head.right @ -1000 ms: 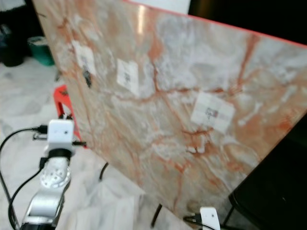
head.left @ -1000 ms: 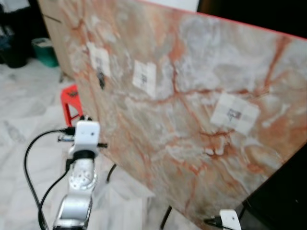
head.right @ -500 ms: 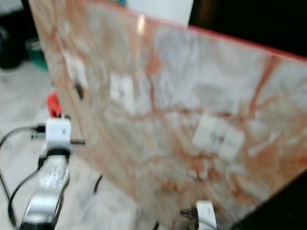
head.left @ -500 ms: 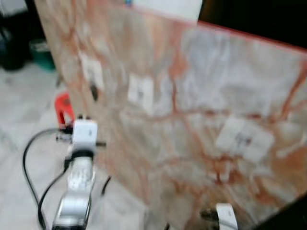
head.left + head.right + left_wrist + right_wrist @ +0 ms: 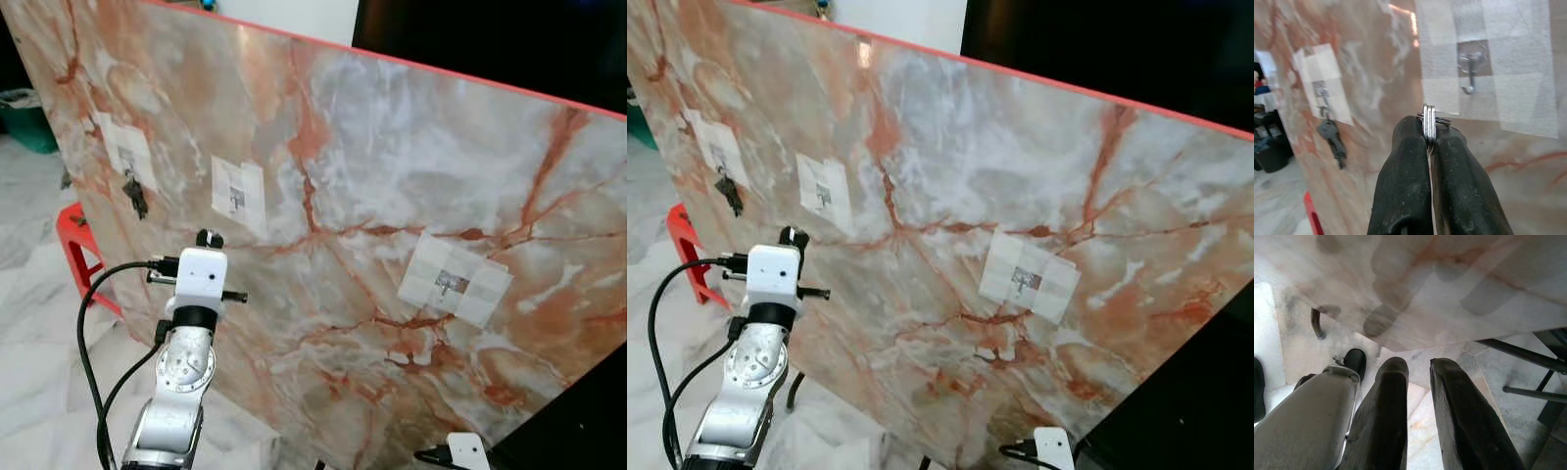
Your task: Hang keys on a hook
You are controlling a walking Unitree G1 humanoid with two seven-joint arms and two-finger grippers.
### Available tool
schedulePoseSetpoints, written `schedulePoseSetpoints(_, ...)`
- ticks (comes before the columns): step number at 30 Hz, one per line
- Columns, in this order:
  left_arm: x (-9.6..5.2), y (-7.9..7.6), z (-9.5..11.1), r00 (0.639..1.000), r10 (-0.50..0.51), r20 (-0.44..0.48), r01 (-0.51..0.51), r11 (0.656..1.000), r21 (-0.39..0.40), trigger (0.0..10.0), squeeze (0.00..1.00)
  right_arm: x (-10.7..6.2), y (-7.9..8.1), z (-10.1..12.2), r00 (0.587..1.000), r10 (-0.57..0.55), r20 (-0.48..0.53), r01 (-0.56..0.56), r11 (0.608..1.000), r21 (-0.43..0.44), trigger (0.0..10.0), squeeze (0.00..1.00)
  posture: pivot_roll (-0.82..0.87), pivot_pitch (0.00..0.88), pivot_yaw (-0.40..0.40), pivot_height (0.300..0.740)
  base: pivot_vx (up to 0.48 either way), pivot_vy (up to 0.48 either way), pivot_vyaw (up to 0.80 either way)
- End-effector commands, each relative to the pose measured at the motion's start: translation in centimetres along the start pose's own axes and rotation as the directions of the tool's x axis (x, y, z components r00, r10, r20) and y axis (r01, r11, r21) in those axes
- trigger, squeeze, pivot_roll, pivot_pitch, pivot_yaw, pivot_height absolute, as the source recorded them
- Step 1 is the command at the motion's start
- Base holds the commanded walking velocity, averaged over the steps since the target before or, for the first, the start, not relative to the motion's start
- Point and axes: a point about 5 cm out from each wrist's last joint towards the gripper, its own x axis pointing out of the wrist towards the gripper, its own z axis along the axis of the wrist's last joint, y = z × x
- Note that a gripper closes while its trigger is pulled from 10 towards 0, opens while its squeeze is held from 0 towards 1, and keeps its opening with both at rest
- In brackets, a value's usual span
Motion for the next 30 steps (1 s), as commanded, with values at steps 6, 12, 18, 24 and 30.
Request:
schedulePoseSetpoints(6, 0.9, 0.0, 1.3, 0.997, 0.006, 0.071, -0.006, 1.000, -0.005, 10.0, 0.00, 0.0, -0.7, 0.8, 0.999, -0.018, 0.029, 0.018, 1.000, -0.002, 10.0, 0.00, 0.14, 0.000, -0.126, 0.740, 0.000, 0.000, 0.00)
schedulePoseSetpoints(12, 1.5, -0.3, 1.3, 0.996, -0.036, 0.078, 0.037, 0.999, -0.015, 10.0, 0.00, 0.0, -0.7, 0.8, 1.000, -0.016, 0.027, 0.016, 1.000, -0.008, 10.0, 0.00, 0.14, 0.000, -0.123, 0.740, 0.000, 0.000, 0.00)
schedulePoseSetpoints(18, 2.3, -0.3, 1.3, 0.995, -0.050, 0.082, 0.052, 0.999, -0.017, 10.0, 0.00, 0.0, -0.7, 0.6, 1.000, -0.015, 0.025, 0.015, 1.000, -0.010, 10.0, 0.00, 0.13, 0.000, -0.118, 0.740, 0.000, 0.000, 0.00)
schedulePoseSetpoints(24, 3.1, -0.1, 1.2, 0.994, -0.056, 0.089, 0.059, 0.998, -0.026, 10.0, 0.00, 0.0, -0.7, 0.6, 1.000, -0.015, 0.023, 0.015, 1.000, -0.012, 10.0, 0.00, 0.13, 0.000, -0.118, 0.740, 0.000, 0.000, 0.00)
schedulePoseSetpoints(30, 3.7, 0.0, 1.0, 0.994, -0.058, 0.090, 0.061, 0.998, -0.031, 10.0, 0.00, 0.0, -0.7, 0.6, 1.000, -0.017, 0.024, 0.017, 1.000, -0.008, 10.0, 0.00, 0.12, 0.000, -0.120, 0.740, 0.000, 0.000, 0.00)
